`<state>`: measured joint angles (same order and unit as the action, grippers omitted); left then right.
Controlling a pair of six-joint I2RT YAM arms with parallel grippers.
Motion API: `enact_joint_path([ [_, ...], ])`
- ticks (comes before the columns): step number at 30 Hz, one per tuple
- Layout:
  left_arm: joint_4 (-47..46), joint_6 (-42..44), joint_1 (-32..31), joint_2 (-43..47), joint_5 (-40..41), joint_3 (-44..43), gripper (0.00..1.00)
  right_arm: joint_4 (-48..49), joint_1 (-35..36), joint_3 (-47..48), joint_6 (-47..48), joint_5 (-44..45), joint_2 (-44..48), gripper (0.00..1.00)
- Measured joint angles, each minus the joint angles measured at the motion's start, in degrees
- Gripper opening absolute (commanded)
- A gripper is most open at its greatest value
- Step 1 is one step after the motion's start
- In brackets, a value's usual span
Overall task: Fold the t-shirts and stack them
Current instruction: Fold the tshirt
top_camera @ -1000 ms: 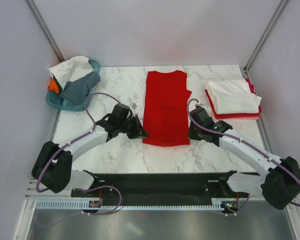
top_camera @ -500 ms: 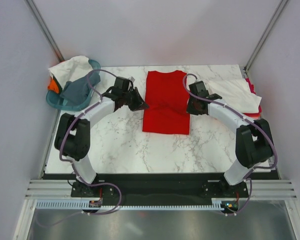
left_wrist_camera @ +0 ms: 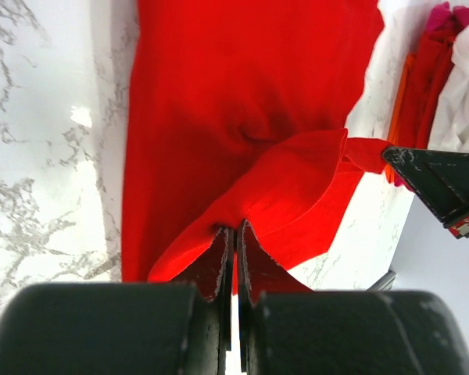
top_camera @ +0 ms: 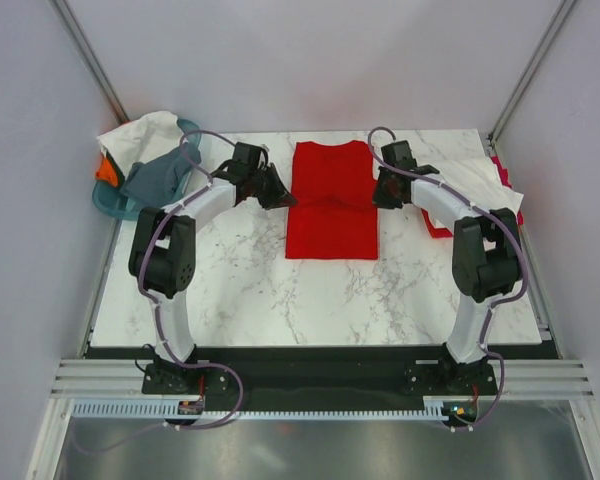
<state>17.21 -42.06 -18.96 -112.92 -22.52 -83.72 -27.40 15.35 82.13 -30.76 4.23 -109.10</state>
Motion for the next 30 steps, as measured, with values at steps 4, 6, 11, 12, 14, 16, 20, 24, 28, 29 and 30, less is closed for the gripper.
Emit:
enact_joint_path([
  [4,0.2,0.0,0.5,-2.0,0.0,-0.9,0.02,0.0,-0.4,2.7,0.5,-1.2,-2.6,0.00],
  [6,0.3,0.0,0.6,-2.8,0.0,-1.1,0.02,0.0,-0.6,3.5,0.6,-1.6,-3.7,0.00],
  [11,0.3,0.0,0.7,-4.9,-0.1,-2.1,0.02,0.0,-1.1,3.7,0.7,-2.0,-5.0,0.01],
  [12,0.3,0.0,0.7,-5.1,-0.1,-2.1,0.02,0.0,-1.2,3.7,0.8,-2.1,-5.0,0.03],
  [14,0.3,0.0,0.7,-5.6,-0.1,-2.1,0.03,0.0,-1.3,3.8,0.9,-2.2,-5.1,0.21],
  [16,0.4,-0.1,0.7,-6.0,-0.1,-2.3,0.16,0.0,-1.3,3.9,0.7,-2.3,-5.2,0.51],
  [20,0.4,0.1,0.8,-6.4,-0.1,-2.6,0.50,0.0,-1.3,4.0,1.1,-2.3,-5.2,0.55],
  [24,0.4,0.4,0.9,-5.5,1.1,-1.9,0.56,0.5,-1.4,2.8,1.1,-2.3,-4.1,0.56],
  [28,0.4,1.2,0.9,-0.3,3.0,2.7,0.63,2.3,-1.4,-4.5,1.2,-2.7,2.4,0.55],
  [29,0.5,1.3,0.9,1.3,3.1,4.1,0.63,2.6,-1.4,-6.9,1.3,-2.9,4.8,0.54],
  [30,0.4,1.5,0.8,3.2,3.1,5.5,0.63,2.8,-1.4,-9.3,1.3,-3.1,7.0,0.53],
])
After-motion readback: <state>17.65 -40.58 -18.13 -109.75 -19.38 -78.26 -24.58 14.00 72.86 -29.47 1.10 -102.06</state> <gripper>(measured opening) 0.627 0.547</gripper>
